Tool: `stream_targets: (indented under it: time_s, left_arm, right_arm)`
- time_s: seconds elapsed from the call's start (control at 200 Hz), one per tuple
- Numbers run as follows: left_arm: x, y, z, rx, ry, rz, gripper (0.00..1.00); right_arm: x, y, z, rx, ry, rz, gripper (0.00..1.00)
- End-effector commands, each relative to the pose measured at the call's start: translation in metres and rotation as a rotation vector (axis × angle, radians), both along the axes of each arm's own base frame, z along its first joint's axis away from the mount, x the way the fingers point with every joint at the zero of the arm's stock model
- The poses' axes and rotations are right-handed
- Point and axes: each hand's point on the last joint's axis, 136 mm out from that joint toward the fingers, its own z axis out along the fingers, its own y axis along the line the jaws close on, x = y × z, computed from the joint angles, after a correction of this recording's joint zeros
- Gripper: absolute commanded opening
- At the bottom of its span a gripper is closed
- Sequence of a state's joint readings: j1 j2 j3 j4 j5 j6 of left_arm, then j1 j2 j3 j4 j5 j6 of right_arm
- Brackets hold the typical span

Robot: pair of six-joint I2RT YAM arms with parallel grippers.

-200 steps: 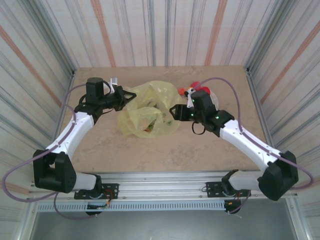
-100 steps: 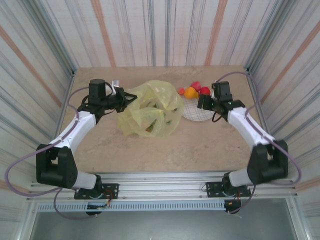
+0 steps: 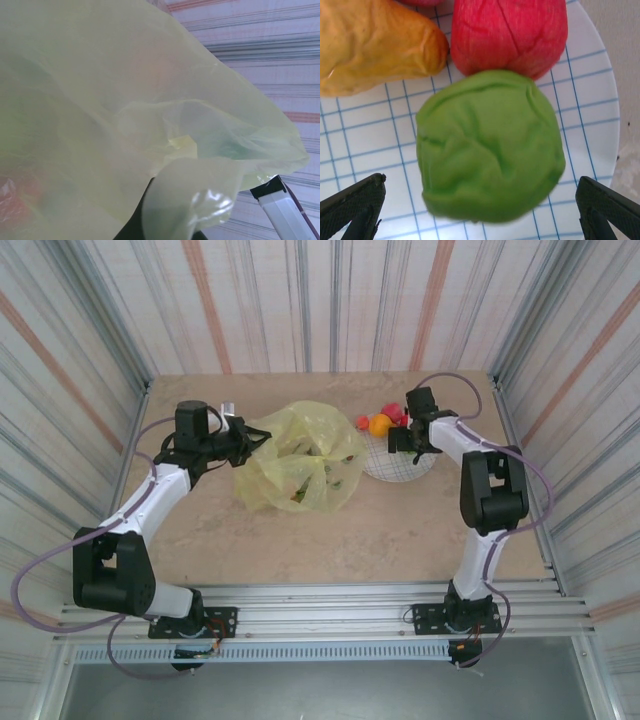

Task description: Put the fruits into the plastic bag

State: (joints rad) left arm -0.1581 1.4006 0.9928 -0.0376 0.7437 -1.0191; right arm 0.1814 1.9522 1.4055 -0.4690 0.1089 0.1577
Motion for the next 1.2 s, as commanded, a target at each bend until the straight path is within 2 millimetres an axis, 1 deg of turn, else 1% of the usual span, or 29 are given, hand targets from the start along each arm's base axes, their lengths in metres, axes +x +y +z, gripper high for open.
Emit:
stream_targets:
  time_s: [0.0, 0.105, 0.185, 0.331, 0.406, 0.481, 0.541, 0.551, 0.561, 0.571, 0.641, 0.711, 0.892, 1.012, 1.082, 1.147, 1.192]
  left_arm:
    - [0.0, 0.001, 0.003, -0.021, -0.012, -0.012, 0.0]
    - [0.0, 0.002, 0.003, -0.023, -0.012, -0.009, 0.0]
    - [0.001, 0.003, 0.004, -0.024, -0.014, -0.01, 0.0]
    - [0.001, 0.004, 0.003, -0.026, -0.01, -0.007, 0.0]
    - [0.001, 0.004, 0.003, -0.027, -0.01, -0.008, 0.0]
    - [0.001, 0.004, 0.004, -0.028, -0.013, -0.008, 0.0]
    - [0.001, 0.004, 0.002, -0.028, -0.01, -0.008, 0.0]
    - [0.001, 0.004, 0.003, -0.028, -0.01, -0.008, 0.0]
    - [0.001, 0.004, 0.003, -0.028, -0.011, -0.008, 0.0]
    - [0.001, 0.004, 0.003, -0.028, -0.011, -0.008, 0.0]
    - [0.001, 0.004, 0.003, -0.028, -0.012, -0.009, 0.0]
    - [0.0, 0.004, 0.002, -0.028, -0.011, -0.01, 0.0]
    - [0.0, 0.002, 0.001, -0.029, -0.006, -0.015, 0.0]
    - [-0.001, 0.0, 0.001, -0.029, -0.006, -0.019, 0.0]
    - [-0.001, 0.0, 0.001, -0.028, -0.008, -0.021, 0.0]
    - [-0.001, 0.0, 0.001, -0.03, -0.006, -0.021, 0.0]
    - [-0.001, 0.0, 0.001, -0.029, -0.009, -0.021, 0.0]
  right_arm:
    - [0.006, -0.006, -0.006, -0.053, 0.044, 0.032, 0.97]
    - [0.011, -0.005, -0.013, -0.065, 0.063, 0.042, 0.93]
    - [0.012, -0.006, -0.016, -0.078, 0.076, 0.046, 0.88]
    - [0.012, -0.009, -0.016, -0.101, 0.081, 0.047, 0.76]
    - [0.01, -0.01, -0.011, -0.101, 0.078, 0.043, 0.7]
    - [0.005, -0.007, -0.003, -0.098, 0.069, 0.047, 0.67]
    - [-0.001, -0.004, 0.007, -0.097, 0.051, 0.049, 0.66]
    - [-0.001, -0.003, 0.012, -0.096, 0.04, 0.048, 0.66]
    - [-0.004, -0.002, 0.011, -0.096, 0.045, 0.049, 0.66]
    - [-0.004, -0.001, 0.017, -0.094, 0.033, 0.049, 0.66]
    - [-0.018, 0.007, 0.033, -0.081, 0.005, 0.054, 0.66]
    - [-0.035, 0.021, 0.054, -0.039, -0.042, 0.072, 0.66]
    - [-0.093, 0.064, 0.098, 0.151, -0.139, 0.171, 0.65]
    - [-0.135, 0.091, 0.117, 0.252, -0.184, 0.289, 0.65]
    - [-0.158, 0.112, 0.125, 0.333, -0.192, 0.387, 0.65]
    - [-0.174, 0.13, 0.131, 0.389, -0.194, 0.465, 0.65]
    - [-0.181, 0.141, 0.13, 0.405, -0.19, 0.507, 0.65]
